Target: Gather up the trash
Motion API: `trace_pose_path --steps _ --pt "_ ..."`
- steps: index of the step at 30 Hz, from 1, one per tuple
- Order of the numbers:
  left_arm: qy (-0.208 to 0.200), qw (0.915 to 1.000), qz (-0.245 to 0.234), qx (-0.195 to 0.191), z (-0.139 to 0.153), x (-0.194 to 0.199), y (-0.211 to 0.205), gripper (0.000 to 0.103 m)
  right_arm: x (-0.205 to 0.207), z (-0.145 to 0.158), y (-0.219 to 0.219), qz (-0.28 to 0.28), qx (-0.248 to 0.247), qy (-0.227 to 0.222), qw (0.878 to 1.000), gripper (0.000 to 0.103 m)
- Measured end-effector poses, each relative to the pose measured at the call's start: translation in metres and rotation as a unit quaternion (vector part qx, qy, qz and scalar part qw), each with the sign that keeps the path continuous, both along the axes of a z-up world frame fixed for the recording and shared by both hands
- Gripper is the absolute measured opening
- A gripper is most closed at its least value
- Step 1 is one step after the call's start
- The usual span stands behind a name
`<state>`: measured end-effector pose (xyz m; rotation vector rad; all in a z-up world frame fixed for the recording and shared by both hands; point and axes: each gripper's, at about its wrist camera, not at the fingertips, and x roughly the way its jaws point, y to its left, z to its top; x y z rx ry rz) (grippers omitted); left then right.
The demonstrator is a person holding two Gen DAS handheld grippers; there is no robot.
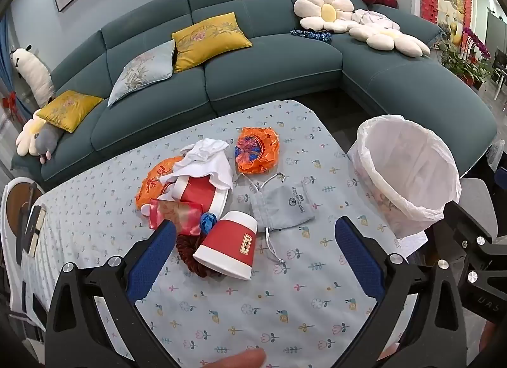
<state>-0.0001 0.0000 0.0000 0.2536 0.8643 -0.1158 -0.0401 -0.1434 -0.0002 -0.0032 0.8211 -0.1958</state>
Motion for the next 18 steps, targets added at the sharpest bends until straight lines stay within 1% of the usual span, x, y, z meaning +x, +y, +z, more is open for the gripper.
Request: trace_pose_path --steps 7,8,15,16,18 --pt "-0.001 1.0 -0.003 0.0 -0.0001 -0.0035 -0.0008 0.095 0.0003 -0.0005 -0.0004 0.001 0.003 0.001 1.0 0.096" --pt "0.007 1.0 0.002 -0.004 -0.0011 0.0001 0.0006 0.095 0.0003 -0.0005 -0.0003 0.001 0.003 0.001 1.0 0.096" --pt "0.007 1.0 0.005 -0.003 -0.0012 -0.0025 0.0002 0.095 0.0004 -0.001 0.0 0.001 0.002 0.002 1.0 0.096" --pt "0.009 0.9999 0.004 -0.003 -0.0067 -0.0005 0.0028 0.095 0.0003 -0.0009 0.0 0.001 0.002 0.002 1.0 0.096" --pt "0.01 0.9999 0.004 -0.003 -0.006 0.0005 0.0026 0.095 0.0004 -0.001 0.0 0.001 0.002 0.002 1.0 0.096"
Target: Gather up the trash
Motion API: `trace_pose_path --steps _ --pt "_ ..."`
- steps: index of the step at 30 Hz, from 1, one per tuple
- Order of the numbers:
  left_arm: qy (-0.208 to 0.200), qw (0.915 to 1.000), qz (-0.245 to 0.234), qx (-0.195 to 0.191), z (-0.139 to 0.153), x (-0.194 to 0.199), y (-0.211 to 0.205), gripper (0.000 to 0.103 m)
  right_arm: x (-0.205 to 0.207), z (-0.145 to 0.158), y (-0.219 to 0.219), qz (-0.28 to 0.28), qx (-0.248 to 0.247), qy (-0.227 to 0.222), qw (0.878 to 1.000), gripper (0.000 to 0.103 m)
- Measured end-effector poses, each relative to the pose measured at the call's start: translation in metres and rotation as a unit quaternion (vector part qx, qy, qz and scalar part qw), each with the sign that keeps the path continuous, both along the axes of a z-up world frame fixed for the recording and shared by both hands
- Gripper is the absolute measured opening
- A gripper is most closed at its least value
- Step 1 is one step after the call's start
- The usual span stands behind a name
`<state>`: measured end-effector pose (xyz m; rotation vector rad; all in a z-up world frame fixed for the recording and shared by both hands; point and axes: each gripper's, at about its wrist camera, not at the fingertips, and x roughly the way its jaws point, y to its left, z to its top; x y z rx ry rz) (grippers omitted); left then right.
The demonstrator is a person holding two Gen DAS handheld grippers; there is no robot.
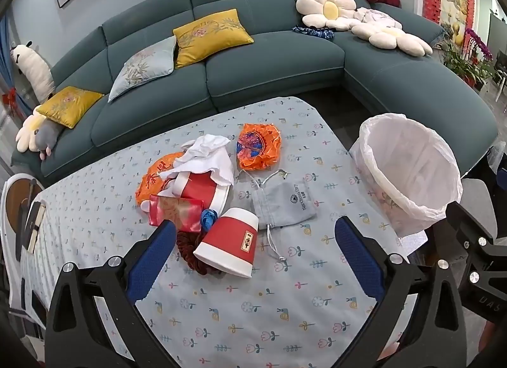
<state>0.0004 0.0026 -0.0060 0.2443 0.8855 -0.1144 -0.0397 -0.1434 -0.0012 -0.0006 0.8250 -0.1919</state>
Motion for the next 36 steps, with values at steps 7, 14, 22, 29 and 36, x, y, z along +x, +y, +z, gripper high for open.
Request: trace_pose_path --steps 7,14,22,29,36 --pt "-0.001 1.0 -0.002 0.0 0.0013 0.0004 -0.0011 0.095 -0.0006 -0.0009 -0.0003 0.001 -0.001 0.0 1.0 0.096" --pt "-0.003 1.0 -0.004 -0.001 0.0007 0.0003 -0.0025 0.095 0.0005 -0.0018 0.0044 0.0 -0.004 -0.001 1.0 0.096" --pt "-0.006 1.0 -0.004 0.001 0.0025 0.0002 -0.0028 0.095 0.0007 0.0007 0.0032 0.001 -0.007 -0.002 1.0 0.096" --pt "-0.007 1.0 -0.005 0.001 0.0032 0.001 -0.0025 0.095 0.001 0.0012 0.0044 0.001 -0.008 -0.002 1.0 0.096" --pt "-0.006 1.0 -0.003 0.0 0.0036 0.0004 -0.0022 0.095 0.001 0.0012 0.0042 0.001 -0.008 -0.002 1.0 0.096"
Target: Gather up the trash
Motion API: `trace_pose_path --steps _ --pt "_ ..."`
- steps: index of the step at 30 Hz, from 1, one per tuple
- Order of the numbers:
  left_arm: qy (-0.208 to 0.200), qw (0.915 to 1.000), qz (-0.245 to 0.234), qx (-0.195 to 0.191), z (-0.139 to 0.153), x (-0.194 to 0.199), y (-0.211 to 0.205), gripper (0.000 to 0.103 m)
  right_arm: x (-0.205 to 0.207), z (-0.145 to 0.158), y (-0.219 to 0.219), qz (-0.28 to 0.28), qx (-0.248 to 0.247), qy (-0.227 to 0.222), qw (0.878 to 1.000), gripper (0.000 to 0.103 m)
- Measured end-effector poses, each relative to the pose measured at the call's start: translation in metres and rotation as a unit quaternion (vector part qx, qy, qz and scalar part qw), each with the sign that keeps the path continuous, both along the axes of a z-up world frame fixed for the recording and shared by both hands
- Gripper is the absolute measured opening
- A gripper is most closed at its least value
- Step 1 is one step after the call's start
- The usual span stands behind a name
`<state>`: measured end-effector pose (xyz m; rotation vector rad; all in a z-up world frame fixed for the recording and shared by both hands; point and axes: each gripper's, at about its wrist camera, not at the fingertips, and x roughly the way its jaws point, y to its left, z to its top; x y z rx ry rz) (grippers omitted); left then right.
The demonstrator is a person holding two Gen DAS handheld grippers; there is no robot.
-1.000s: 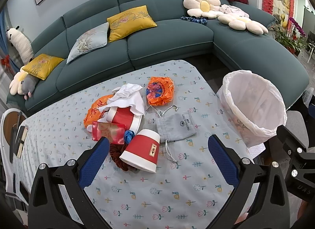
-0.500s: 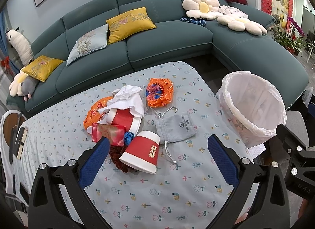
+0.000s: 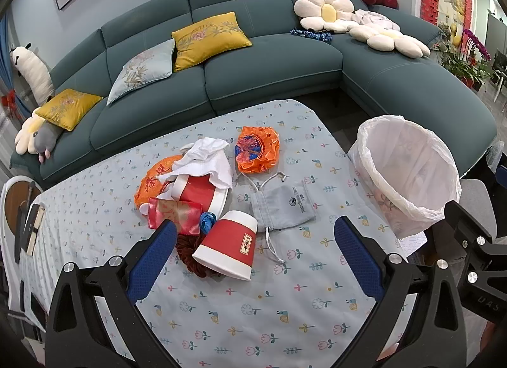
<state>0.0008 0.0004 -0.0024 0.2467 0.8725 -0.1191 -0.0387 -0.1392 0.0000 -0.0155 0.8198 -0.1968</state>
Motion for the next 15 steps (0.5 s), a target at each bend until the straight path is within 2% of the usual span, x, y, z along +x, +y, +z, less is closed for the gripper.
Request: trace_pose_path --steps 15 --pt "0.005 0.9999 0.003 -0.008 -0.0013 -0.0005 0.0011 0.095 0.0011 0.0011 0.0001 0.002 -0.002 -0.001 1.0 0.096"
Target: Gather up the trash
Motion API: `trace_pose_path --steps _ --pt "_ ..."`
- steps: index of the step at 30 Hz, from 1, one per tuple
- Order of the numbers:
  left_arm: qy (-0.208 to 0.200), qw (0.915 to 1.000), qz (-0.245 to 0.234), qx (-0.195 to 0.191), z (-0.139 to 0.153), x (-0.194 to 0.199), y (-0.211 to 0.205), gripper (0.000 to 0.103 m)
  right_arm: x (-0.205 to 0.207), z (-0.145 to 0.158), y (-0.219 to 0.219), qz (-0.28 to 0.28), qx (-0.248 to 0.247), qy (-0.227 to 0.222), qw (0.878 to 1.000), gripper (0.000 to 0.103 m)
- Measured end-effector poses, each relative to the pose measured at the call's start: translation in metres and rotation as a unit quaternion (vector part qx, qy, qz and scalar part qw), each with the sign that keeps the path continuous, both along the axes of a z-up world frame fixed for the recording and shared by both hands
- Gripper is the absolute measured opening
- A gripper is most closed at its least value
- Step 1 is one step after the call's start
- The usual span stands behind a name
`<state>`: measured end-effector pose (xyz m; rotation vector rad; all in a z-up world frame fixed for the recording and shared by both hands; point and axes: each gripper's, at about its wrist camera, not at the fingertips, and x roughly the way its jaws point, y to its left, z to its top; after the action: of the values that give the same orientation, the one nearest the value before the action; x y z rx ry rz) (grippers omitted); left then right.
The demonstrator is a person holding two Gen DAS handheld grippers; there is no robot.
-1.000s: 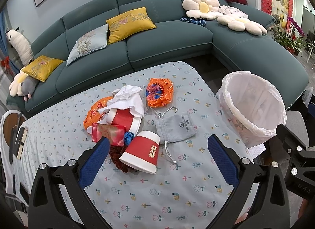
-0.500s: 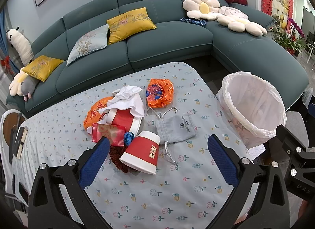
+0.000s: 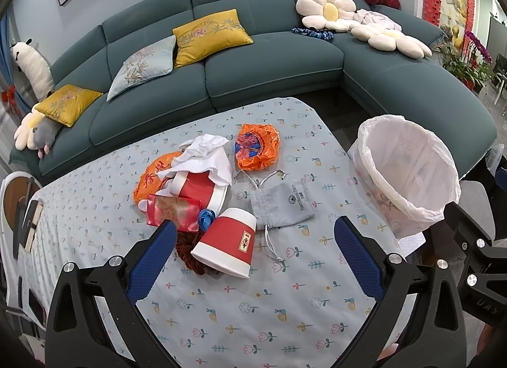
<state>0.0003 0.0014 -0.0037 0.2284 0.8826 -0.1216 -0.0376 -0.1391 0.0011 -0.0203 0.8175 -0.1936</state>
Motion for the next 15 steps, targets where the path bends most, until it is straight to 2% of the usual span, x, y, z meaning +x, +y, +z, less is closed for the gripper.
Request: trace_pose_path --steps 15 --pt "0.005 1.0 0.002 -0.004 -0.0008 -0.0006 0.0018 0.095 0.0001 0.0003 0.0015 0.0 -0.001 -0.001 1.0 0.096"
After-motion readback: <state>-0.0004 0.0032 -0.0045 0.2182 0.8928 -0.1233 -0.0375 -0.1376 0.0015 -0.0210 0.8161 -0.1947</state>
